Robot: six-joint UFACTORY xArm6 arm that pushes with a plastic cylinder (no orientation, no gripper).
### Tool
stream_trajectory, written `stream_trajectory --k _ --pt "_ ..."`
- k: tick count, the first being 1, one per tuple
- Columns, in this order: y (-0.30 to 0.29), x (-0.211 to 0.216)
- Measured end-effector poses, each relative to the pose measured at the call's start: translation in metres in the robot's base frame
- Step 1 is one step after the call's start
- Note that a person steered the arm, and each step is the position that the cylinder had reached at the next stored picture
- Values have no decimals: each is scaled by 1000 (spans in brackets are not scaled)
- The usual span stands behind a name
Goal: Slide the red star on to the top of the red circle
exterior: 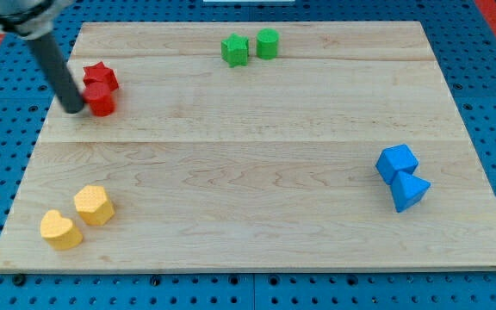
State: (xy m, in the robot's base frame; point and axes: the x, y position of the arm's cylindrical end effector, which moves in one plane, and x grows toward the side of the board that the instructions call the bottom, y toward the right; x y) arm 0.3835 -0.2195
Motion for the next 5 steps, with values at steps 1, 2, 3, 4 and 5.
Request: stream_trajectory --k 1,2,3,4,5 --pt "53 0" --pt "52 3" --pt "43 7" --pt "42 7" --pt "42 7"
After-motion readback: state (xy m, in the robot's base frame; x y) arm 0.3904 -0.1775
